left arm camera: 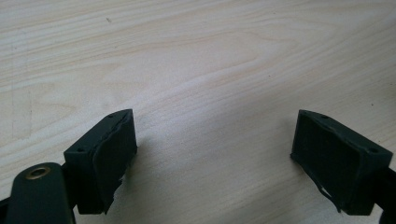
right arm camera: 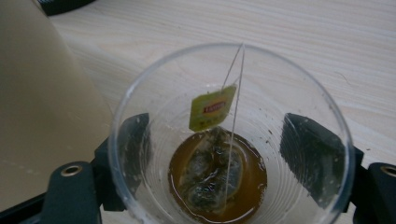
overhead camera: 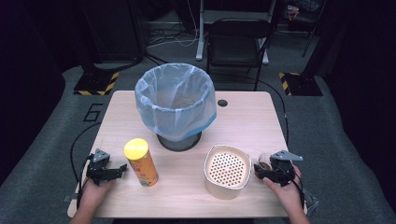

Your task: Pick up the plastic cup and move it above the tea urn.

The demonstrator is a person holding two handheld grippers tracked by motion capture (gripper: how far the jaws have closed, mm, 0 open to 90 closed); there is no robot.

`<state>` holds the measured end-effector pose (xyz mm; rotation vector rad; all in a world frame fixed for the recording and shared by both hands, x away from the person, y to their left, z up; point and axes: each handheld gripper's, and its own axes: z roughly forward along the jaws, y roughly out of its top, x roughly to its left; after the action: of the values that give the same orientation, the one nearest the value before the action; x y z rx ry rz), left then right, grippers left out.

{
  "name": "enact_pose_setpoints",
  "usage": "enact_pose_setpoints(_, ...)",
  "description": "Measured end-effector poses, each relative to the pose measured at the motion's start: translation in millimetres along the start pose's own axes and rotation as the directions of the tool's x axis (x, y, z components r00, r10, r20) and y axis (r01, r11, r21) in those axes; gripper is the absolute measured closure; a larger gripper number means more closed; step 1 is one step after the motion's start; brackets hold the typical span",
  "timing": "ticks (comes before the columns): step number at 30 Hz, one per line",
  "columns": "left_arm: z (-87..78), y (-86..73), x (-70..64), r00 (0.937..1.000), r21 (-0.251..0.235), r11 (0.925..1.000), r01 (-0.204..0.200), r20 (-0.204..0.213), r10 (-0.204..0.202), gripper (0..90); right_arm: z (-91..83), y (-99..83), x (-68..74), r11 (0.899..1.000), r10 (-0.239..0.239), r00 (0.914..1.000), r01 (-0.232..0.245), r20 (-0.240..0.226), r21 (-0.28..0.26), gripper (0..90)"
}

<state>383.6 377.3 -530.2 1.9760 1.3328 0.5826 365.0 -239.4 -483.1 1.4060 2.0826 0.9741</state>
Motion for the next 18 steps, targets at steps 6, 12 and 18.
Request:
enact_pose_setpoints(6, 0.0, 0.0, 0.0, 1.0000, 0.000, 1.0000, 0.000, 0.000, 0.000, 13.8, -2.5, 2.4, -0.1, 1.000, -0.012, 0.9999, 0.012, -0.008, -0.024, 25.6)
enact_pose_setpoints(12, 0.0, 0.0, -0.1, 1.0000, 0.000, 1.0000, 0.001, 0.000, -0.001, 13.8, -3.9, 5.6, -0.2, 0.999, -0.013, 0.9999, 0.014, 0.002, -0.030, 28.3)
enact_pose_setpoints(18, 0.0, 0.0, -0.1, 1.0000, 0.000, 1.0000, 0.001, 0.000, -0.001, 13.8, -5.6, 8.4, -3.3, 0.999, -0.049, 0.9987, 0.049, -0.015, -0.015, 31.5)
